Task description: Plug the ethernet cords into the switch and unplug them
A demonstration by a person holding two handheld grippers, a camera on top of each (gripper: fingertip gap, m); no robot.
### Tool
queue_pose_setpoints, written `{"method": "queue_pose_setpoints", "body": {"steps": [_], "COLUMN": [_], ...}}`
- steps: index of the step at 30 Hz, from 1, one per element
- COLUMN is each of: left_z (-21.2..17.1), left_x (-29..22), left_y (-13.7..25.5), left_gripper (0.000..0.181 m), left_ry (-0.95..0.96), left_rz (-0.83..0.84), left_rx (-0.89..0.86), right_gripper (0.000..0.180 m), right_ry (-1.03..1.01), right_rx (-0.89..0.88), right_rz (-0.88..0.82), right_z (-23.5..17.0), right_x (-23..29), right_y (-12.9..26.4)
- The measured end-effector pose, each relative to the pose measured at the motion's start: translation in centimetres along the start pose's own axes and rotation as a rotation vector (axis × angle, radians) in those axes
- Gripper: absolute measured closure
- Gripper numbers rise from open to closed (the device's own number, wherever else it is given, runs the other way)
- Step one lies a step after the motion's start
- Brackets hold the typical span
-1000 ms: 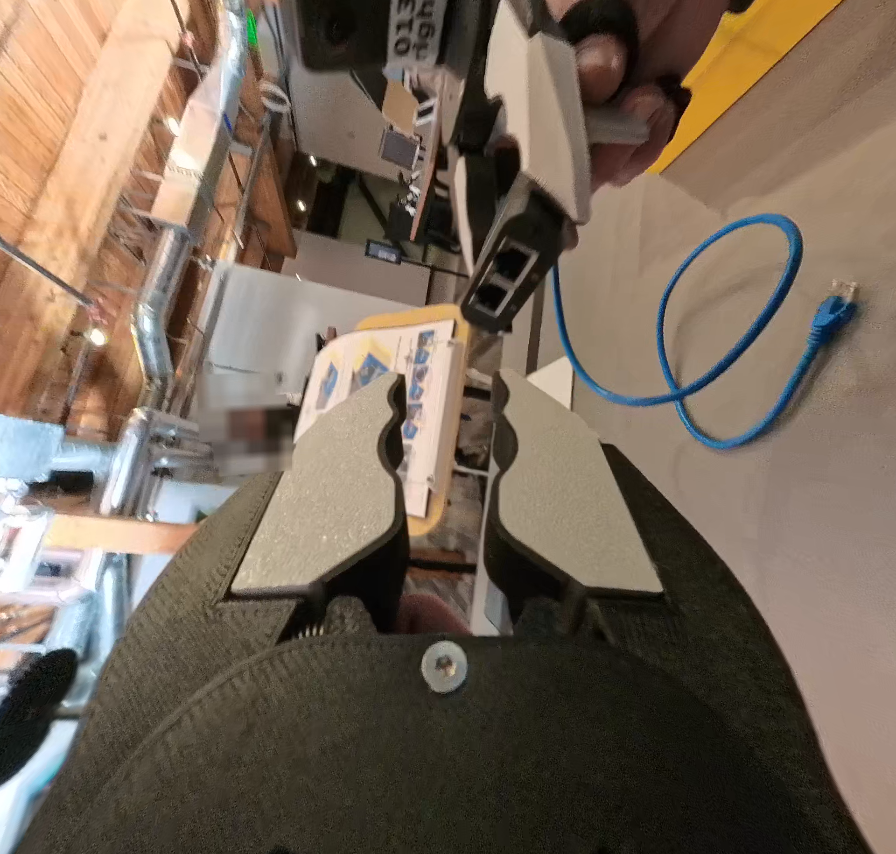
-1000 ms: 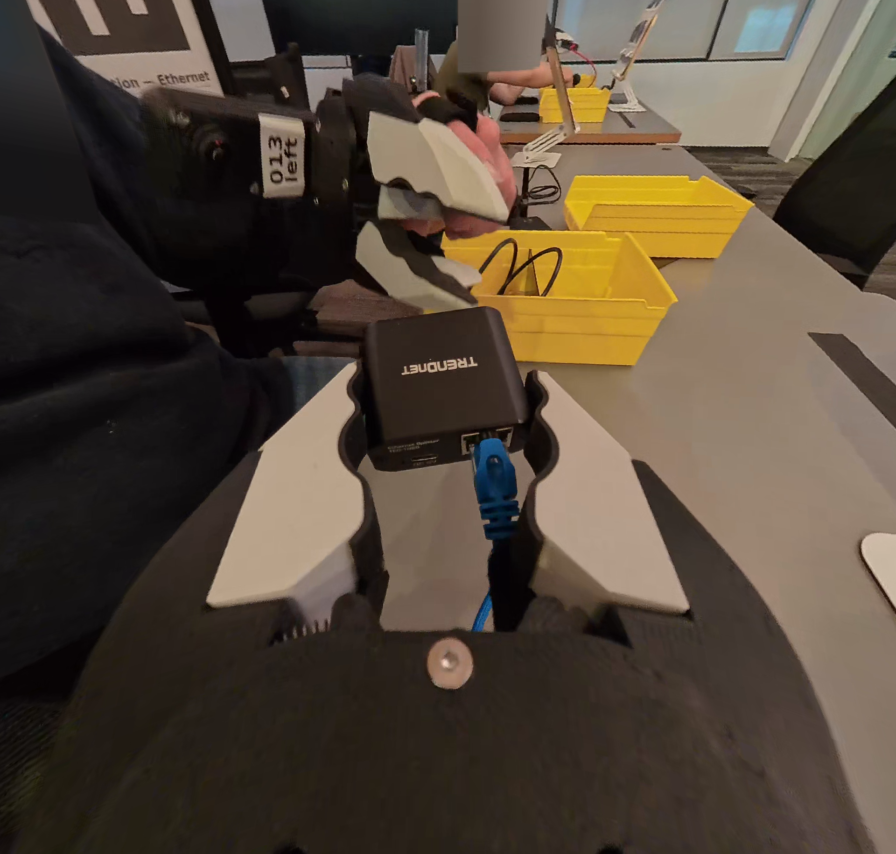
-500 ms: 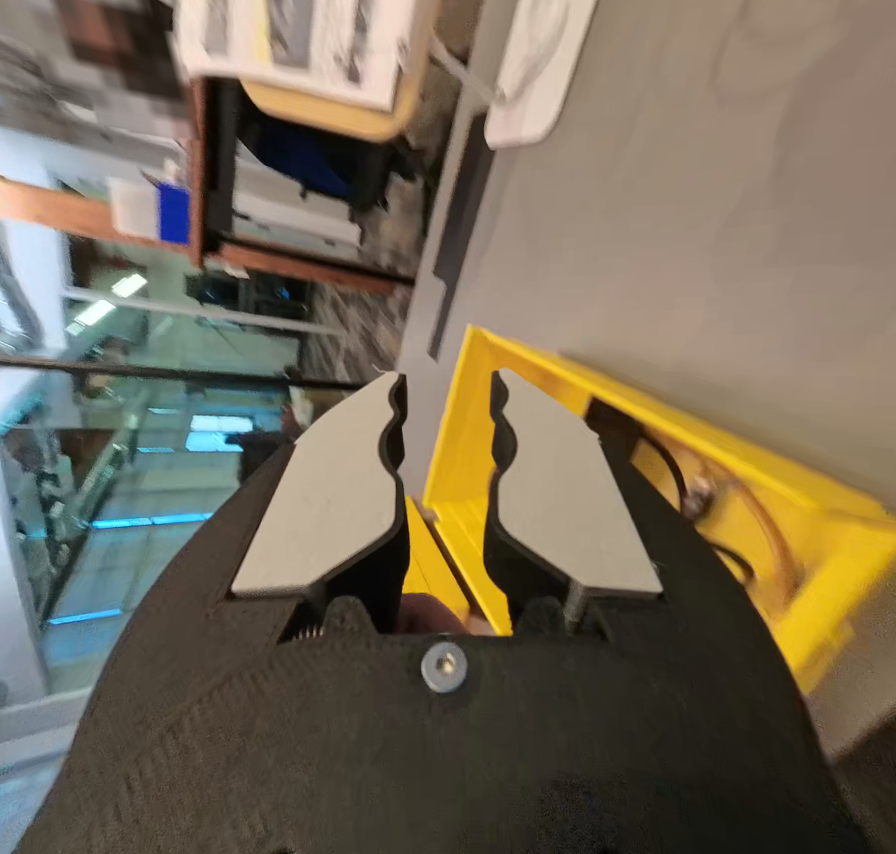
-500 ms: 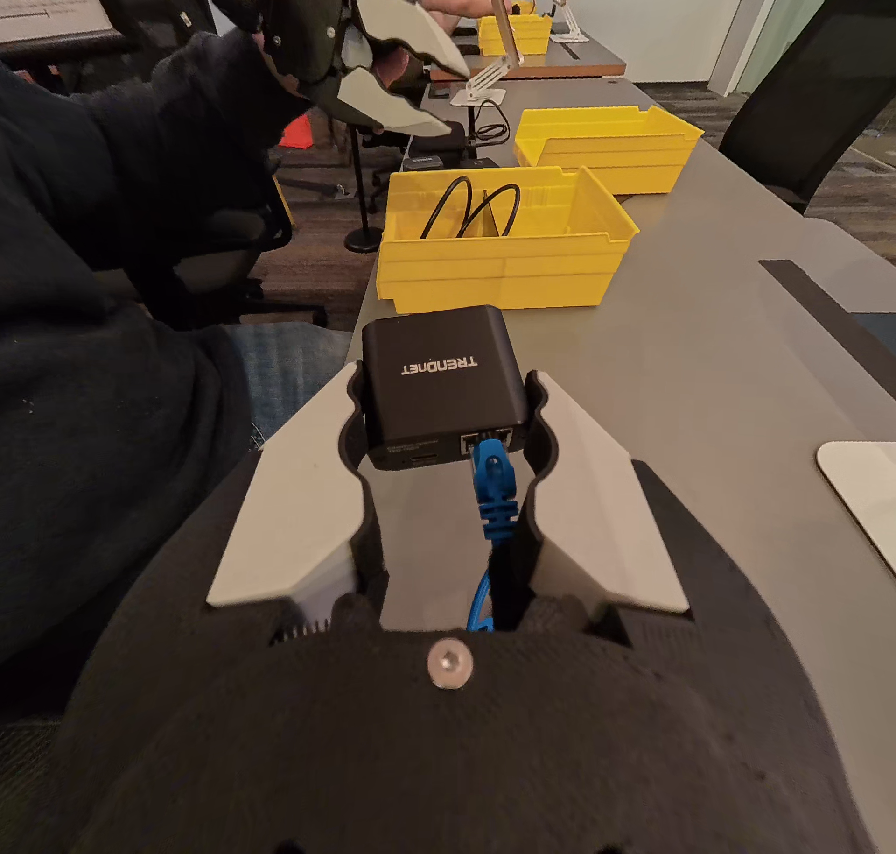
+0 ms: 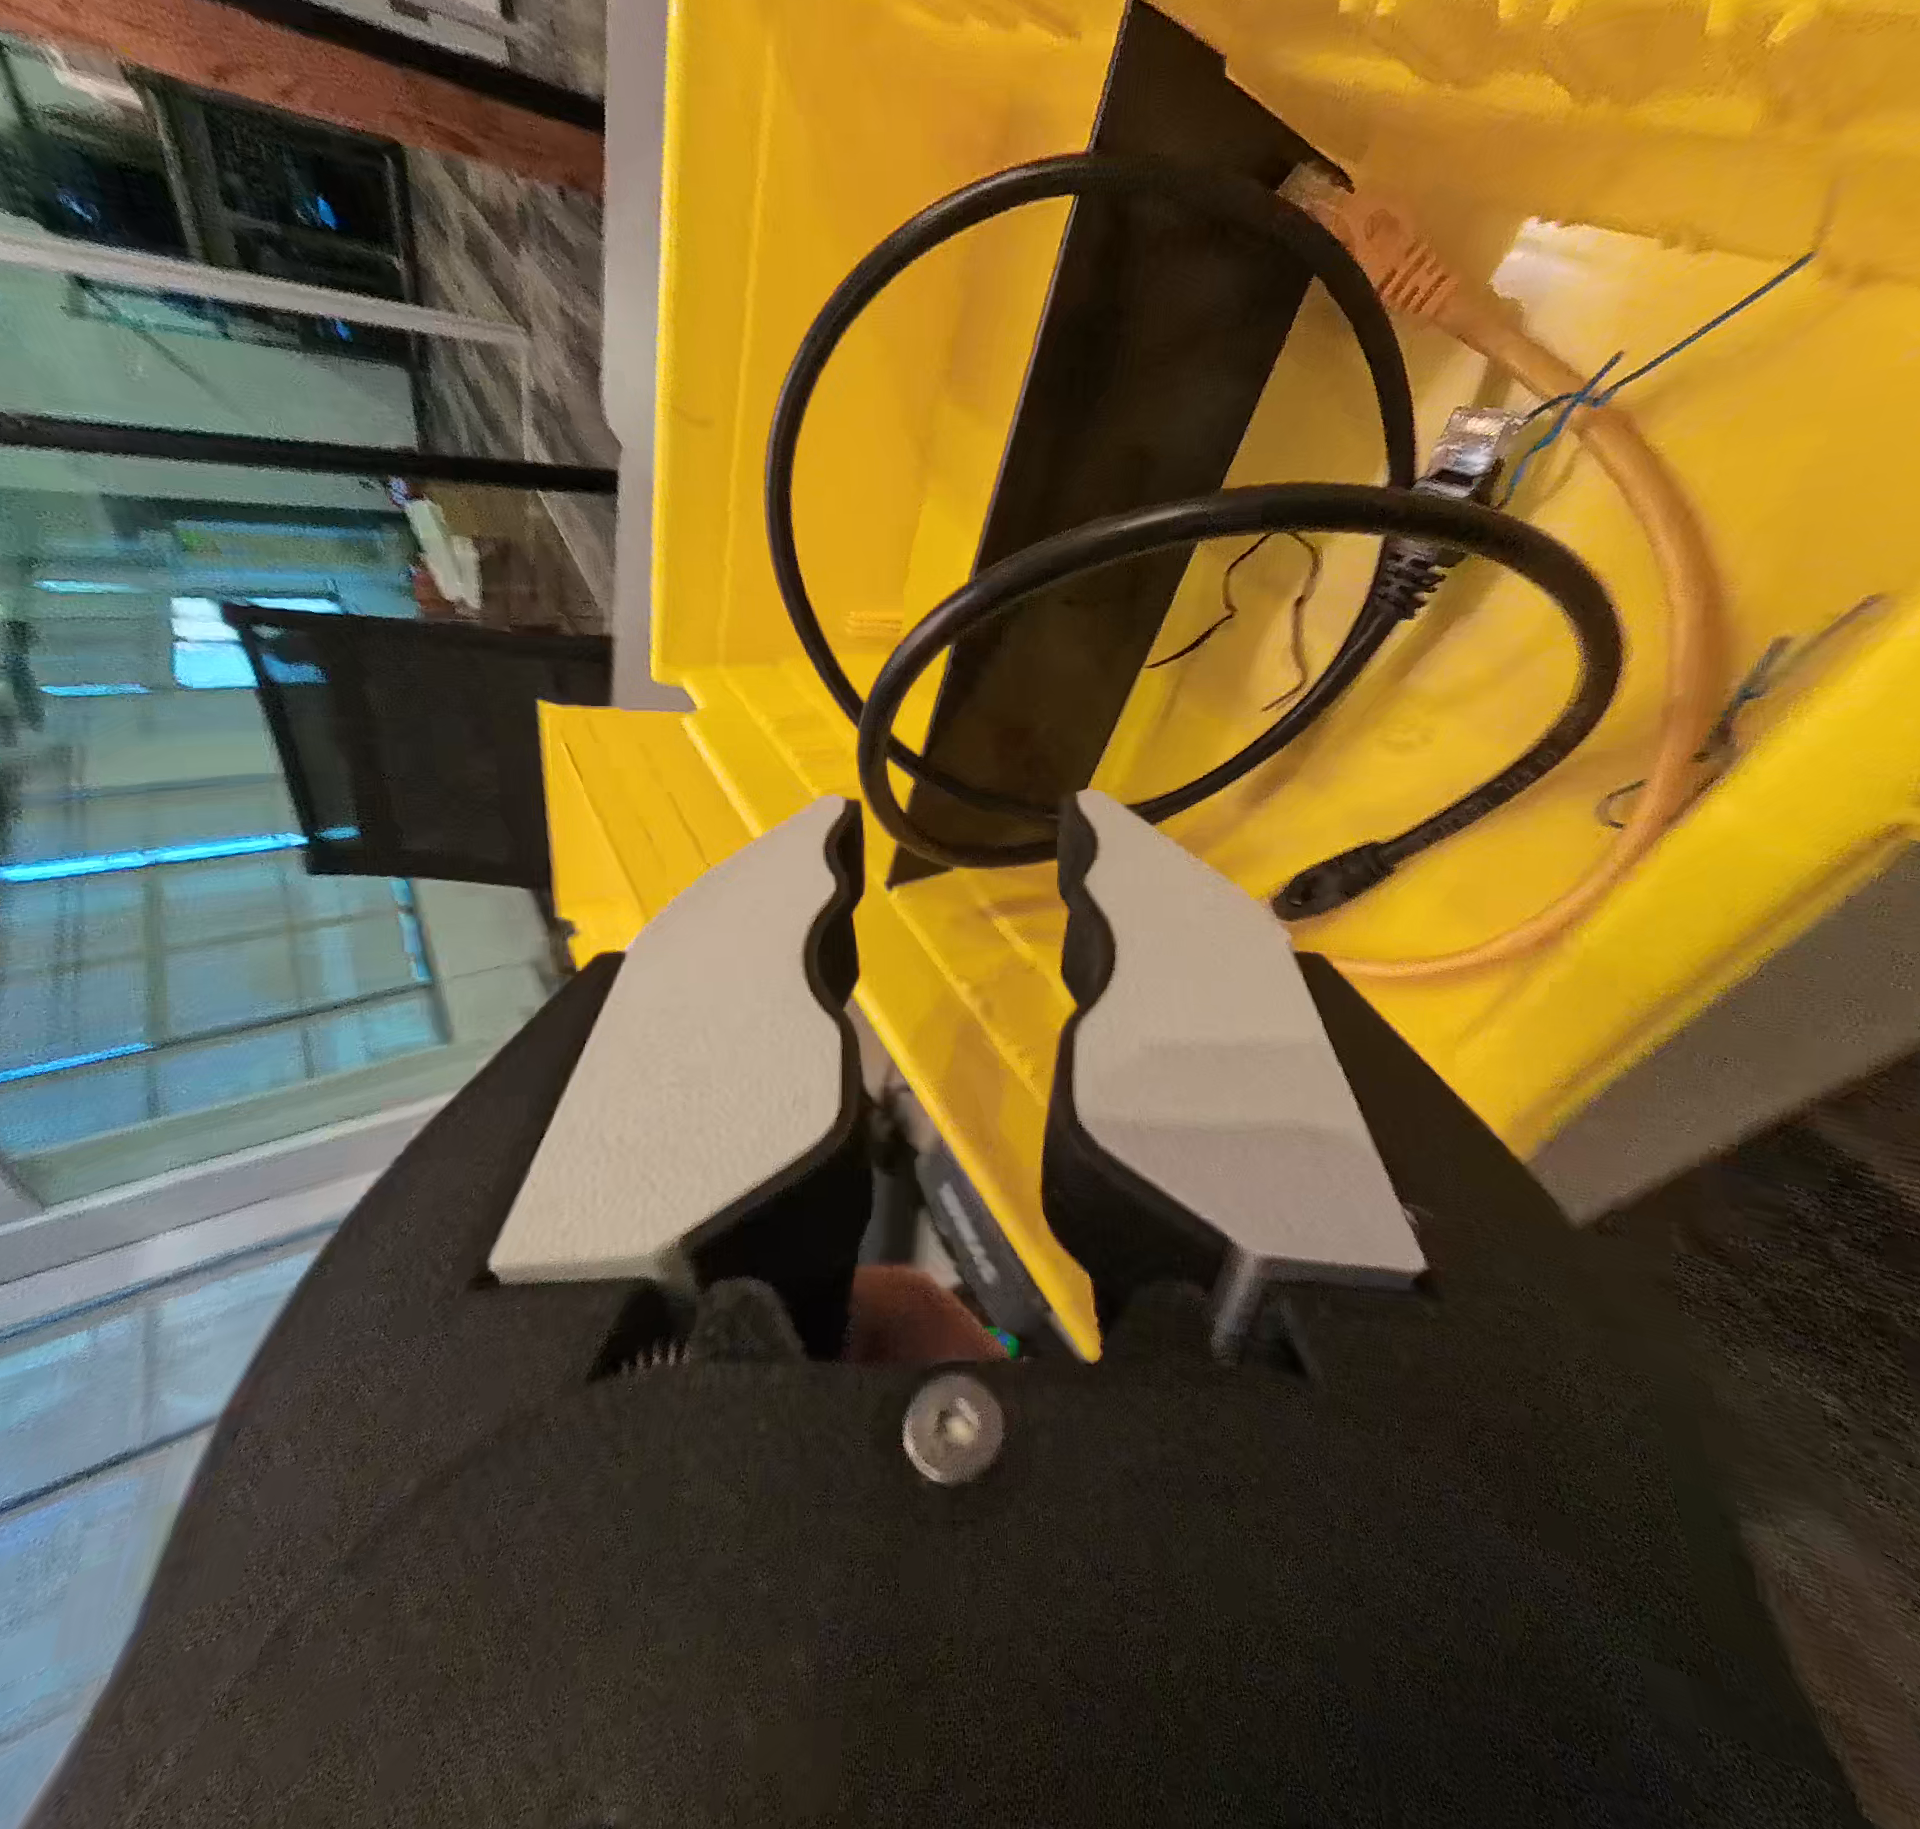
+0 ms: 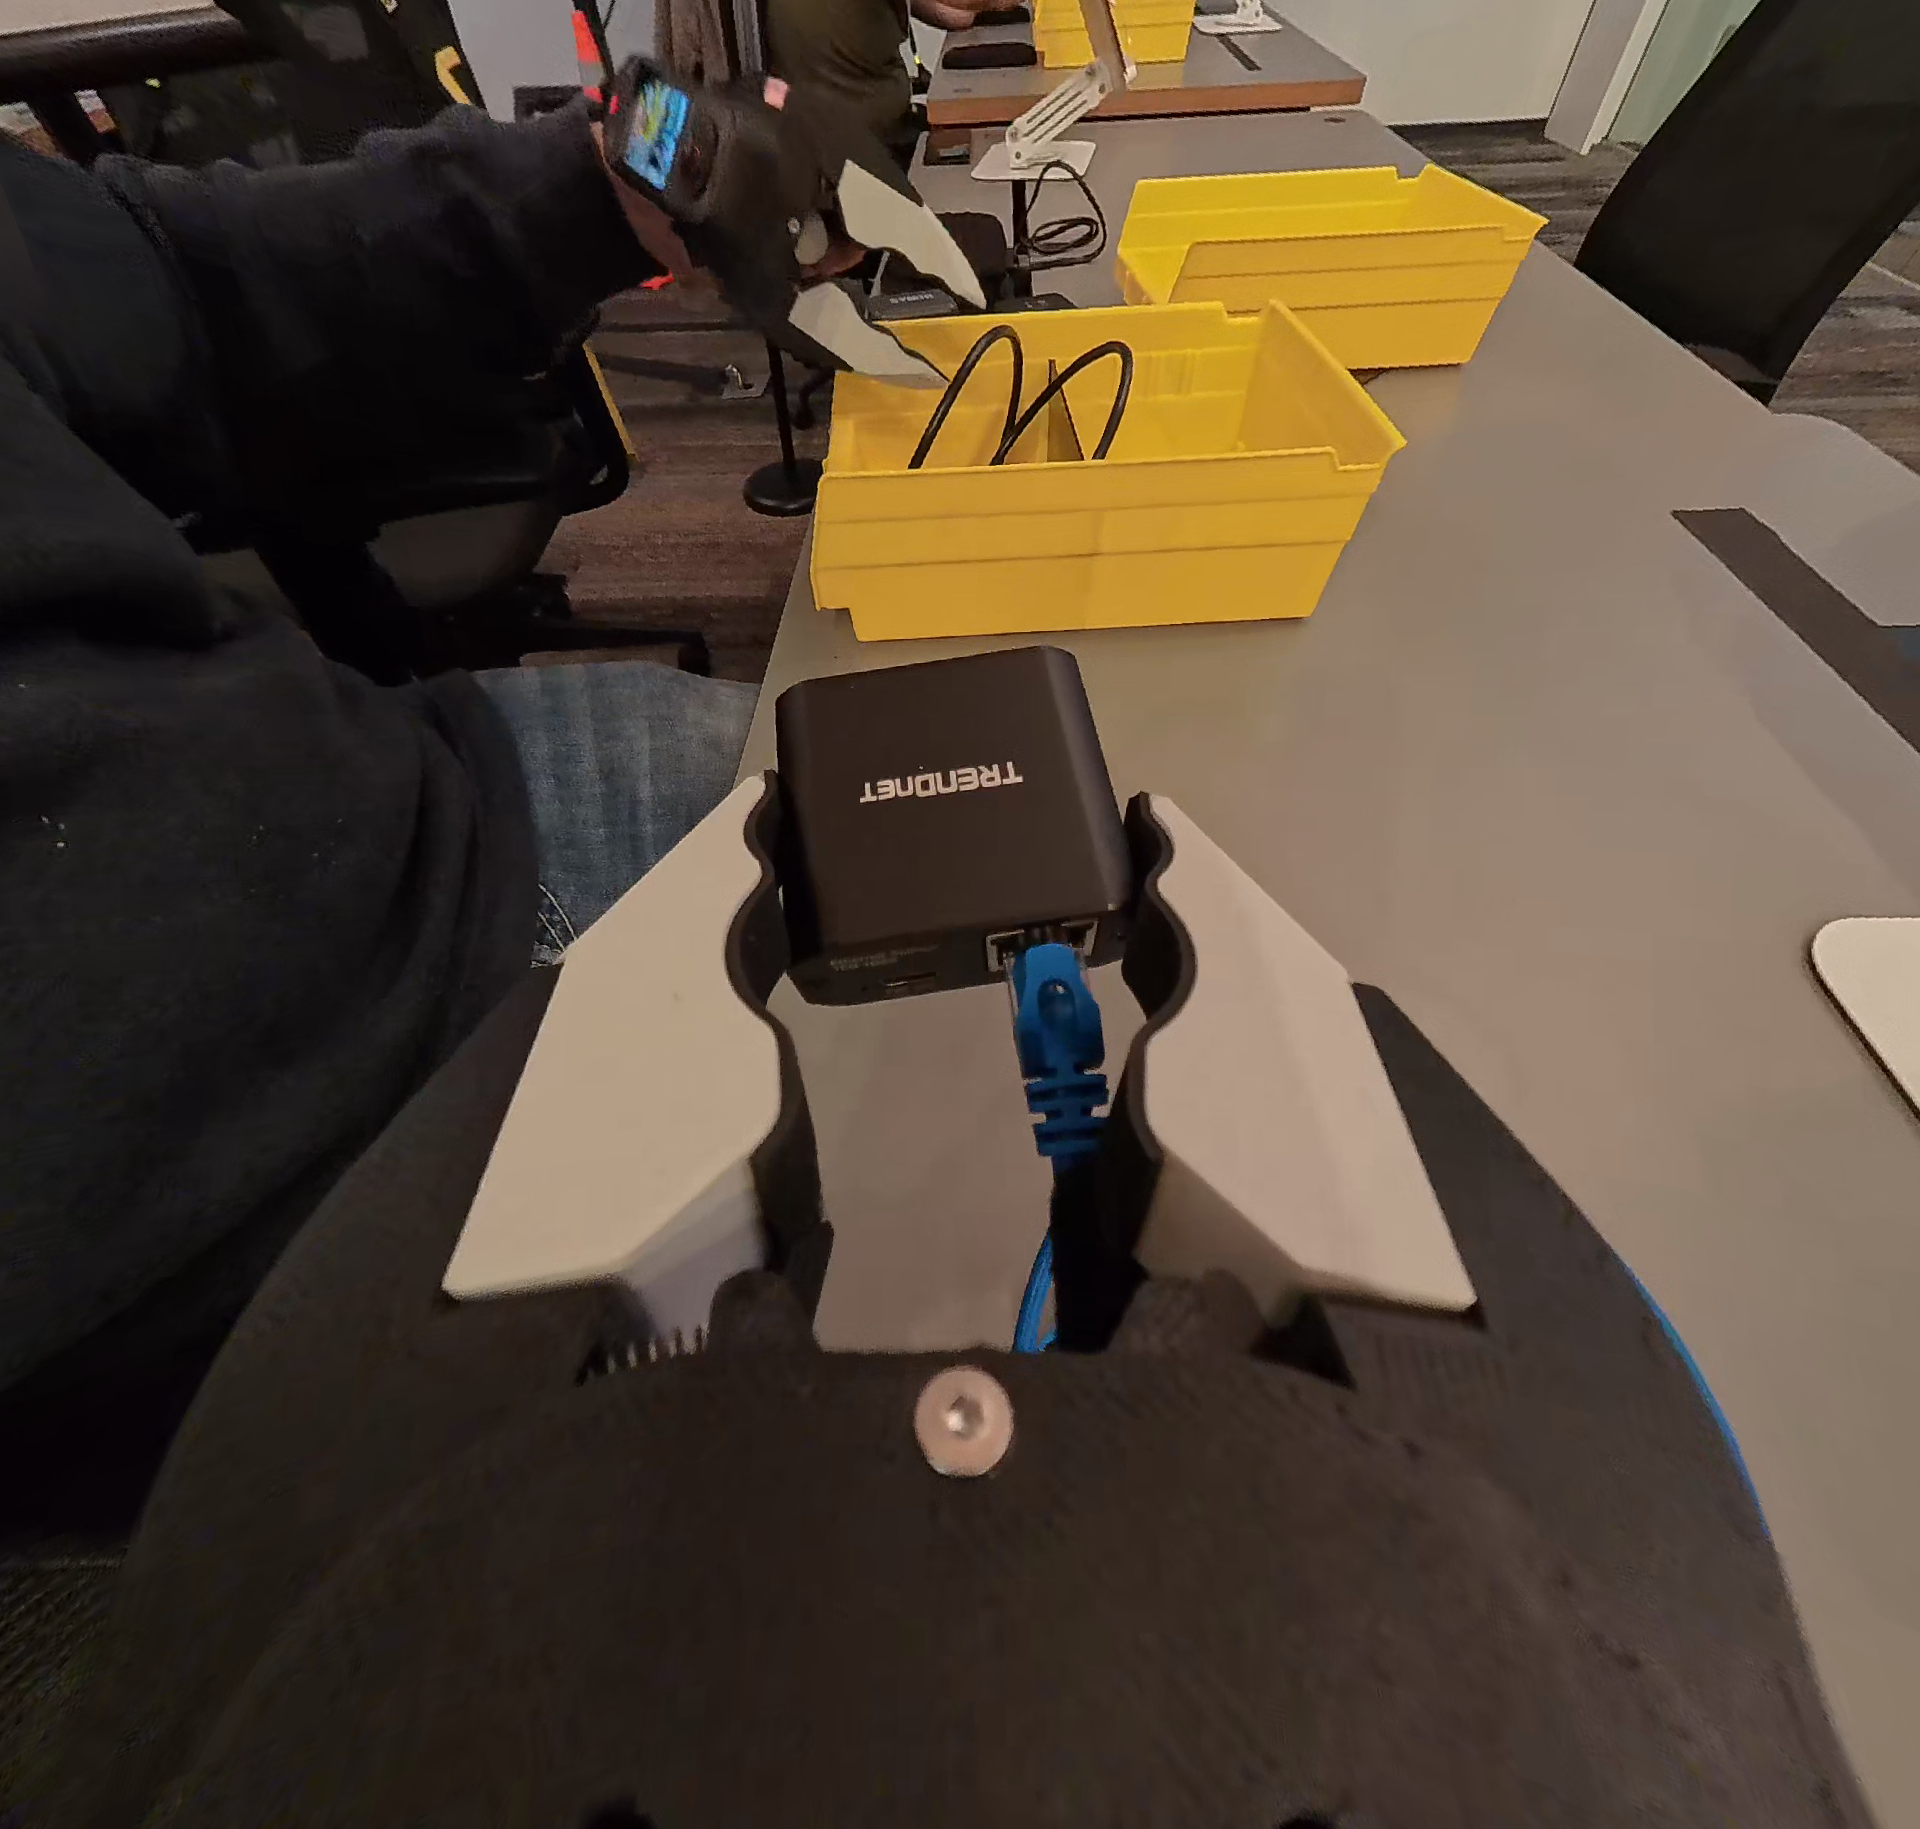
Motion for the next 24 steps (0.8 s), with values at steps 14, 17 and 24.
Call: {"method": "queue_pose_setpoints", "body": {"steps": [14,17,24], "left_z": [-0.6,-0.2,0.6], "left_x": [2.3,2.4,4.3], "left_y": [-7.9,-8.5,-6.4], "left_gripper": [0.136,0.157,0.175], "left_ry": [0.161,0.184,0.245], "left_rz": [-0.1,-0.173,-0.109], "left_rx": [0.071,0.066,0.034], "right_gripper": [0.117,0.117,0.117], "right_ry": [-0.005,-0.002,-0.003], "right_rx": [-0.003,-0.003,-0.009], "right_rz": [0.009,0.012,0.0], "right_z": [-0.2,-0.2,-0.3], "right_x": [0.0,0.0,-0.1], "right_y": [0.1,0.0,0.5]}}
Point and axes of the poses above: each gripper's, where its closed fingertips meet, y back along the fingers, z out of its top, x = y × z across the jaws, the point moved 6 cm from there along y, back along the fingers, and after that the axes turned 2 degrees about -x, right-handed, at the moved point
